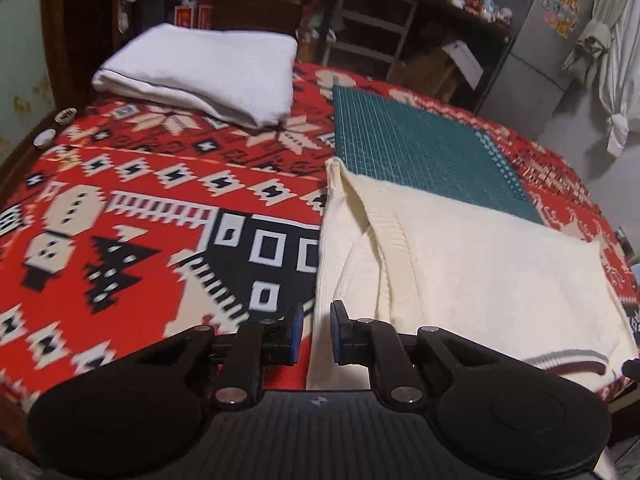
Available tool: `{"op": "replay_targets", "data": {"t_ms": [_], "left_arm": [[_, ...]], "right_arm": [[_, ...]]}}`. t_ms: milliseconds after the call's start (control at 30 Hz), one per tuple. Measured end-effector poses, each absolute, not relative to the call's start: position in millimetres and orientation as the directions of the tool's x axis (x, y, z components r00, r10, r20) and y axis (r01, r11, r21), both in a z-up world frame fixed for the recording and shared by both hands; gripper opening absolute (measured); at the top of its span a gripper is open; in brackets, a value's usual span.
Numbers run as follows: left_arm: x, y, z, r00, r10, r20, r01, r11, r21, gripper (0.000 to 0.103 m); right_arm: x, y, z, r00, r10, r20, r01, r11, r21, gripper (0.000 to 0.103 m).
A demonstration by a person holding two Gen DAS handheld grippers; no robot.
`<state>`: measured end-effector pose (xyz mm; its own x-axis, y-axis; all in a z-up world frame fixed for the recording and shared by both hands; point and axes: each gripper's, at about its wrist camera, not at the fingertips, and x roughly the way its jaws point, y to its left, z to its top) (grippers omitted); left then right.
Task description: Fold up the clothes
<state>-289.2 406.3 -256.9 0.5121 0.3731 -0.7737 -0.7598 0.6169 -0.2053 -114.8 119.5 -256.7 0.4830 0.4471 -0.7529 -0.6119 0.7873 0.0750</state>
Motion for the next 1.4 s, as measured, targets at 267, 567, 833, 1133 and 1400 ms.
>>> {"op": "replay_targets", "data": {"t_ms": [267, 567, 833, 1133, 1400], "left_arm": [[-277, 421, -261, 0.547, 0.329, -0.770, -0.728, 0.641, -0.243, 0.017], [-273, 419, -263, 0.527, 0.367, -0.766, -0.731, 0.656, -0.189, 0.004], [-268, 402, -219, 0.553, 0.413, -0.724, -0.717, 0.678, -0.161, 0.003], [-210, 351, -146, 0.672, 0.316, -0.670, -0.597, 0.766, -0.237, 0.003], [-114, 301, -180, 0.671, 0.169, -0.722, -0.521, 0.800, -0.297, 0.003]], "right_arm": [[-106, 121, -257, 0.478, 0.437, -0.762, -0.595, 0.800, 0.085, 0.033], [-101, 132, -255, 0.466, 0.450, -0.762, -0.598, 0.795, 0.104, 0.033], [-102, 131, -252, 0.467, 0.465, -0.752, -0.590, 0.797, 0.127, 0.033], [-99, 116, -239, 0.477, 0.515, -0.712, -0.582, 0.792, 0.183, 0.033], [-88, 80, -234, 0.504, 0.510, -0.696, -0.546, 0.813, 0.201, 0.034]]}}
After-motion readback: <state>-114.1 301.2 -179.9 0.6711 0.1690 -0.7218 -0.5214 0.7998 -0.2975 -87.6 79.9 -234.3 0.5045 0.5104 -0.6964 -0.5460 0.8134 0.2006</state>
